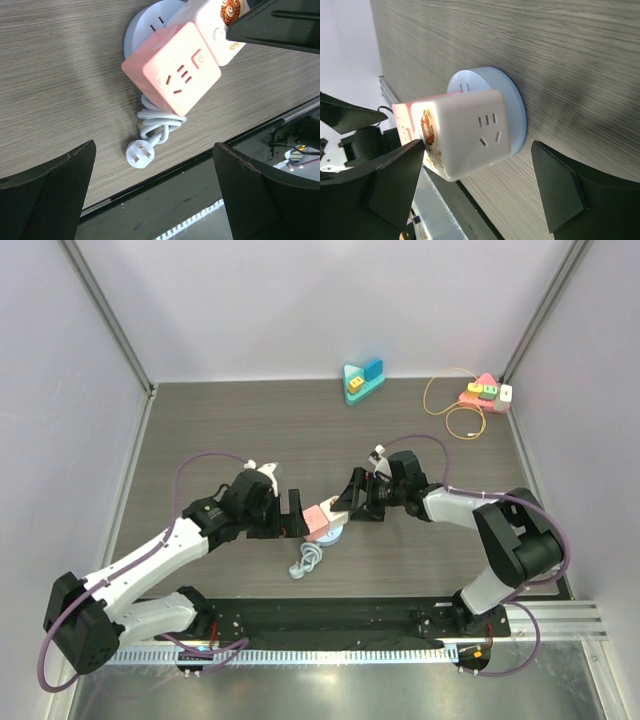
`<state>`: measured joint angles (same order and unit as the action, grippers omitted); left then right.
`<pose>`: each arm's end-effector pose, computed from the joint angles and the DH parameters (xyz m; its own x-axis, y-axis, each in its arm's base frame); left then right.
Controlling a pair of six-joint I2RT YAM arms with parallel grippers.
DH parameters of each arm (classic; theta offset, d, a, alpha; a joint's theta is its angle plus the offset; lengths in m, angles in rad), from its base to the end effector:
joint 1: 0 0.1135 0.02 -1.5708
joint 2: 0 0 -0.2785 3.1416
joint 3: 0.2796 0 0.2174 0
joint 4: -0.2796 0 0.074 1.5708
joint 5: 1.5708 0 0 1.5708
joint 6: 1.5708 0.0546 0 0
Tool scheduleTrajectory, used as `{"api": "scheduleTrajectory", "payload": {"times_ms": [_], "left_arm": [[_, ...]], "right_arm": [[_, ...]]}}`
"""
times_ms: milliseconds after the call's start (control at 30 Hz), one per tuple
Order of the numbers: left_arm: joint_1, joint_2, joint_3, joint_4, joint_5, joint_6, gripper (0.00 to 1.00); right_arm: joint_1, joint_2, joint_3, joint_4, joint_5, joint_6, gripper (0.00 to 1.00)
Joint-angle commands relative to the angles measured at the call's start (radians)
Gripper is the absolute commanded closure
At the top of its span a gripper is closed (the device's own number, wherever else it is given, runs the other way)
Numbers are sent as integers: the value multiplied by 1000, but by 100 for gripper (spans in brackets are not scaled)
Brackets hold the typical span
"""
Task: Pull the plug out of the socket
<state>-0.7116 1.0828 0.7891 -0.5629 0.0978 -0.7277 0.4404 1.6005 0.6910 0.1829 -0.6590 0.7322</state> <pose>0.1411 -0.1287 0.2595 -0.8918 -0.1051 -0.4400 0.1409 0.8598 -0.4908 0.2495 0.1545 0.1860 -0.9490 0.1371 -0.2839 -0.1568 0.5761 0.8022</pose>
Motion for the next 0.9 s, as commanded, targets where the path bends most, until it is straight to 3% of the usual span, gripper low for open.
{"api": "scheduleTrajectory", "payload": {"times_ms": [0, 333, 600, 867], "left_arm": [[-17, -1, 18, 0, -41, 75, 0], [-201, 137, 93, 61, -230, 255, 0], [-206, 247, 116, 150, -213, 427, 0], [-206, 351, 193, 139, -216, 504, 0]], "right_arm": [[-9, -77, 13, -121, 99, -68, 7], [-19, -333, -126, -215, 139, -64, 5], [-19, -578, -277, -223, 114, 9, 3], [-19, -675, -349, -241, 102, 44, 3]]}}
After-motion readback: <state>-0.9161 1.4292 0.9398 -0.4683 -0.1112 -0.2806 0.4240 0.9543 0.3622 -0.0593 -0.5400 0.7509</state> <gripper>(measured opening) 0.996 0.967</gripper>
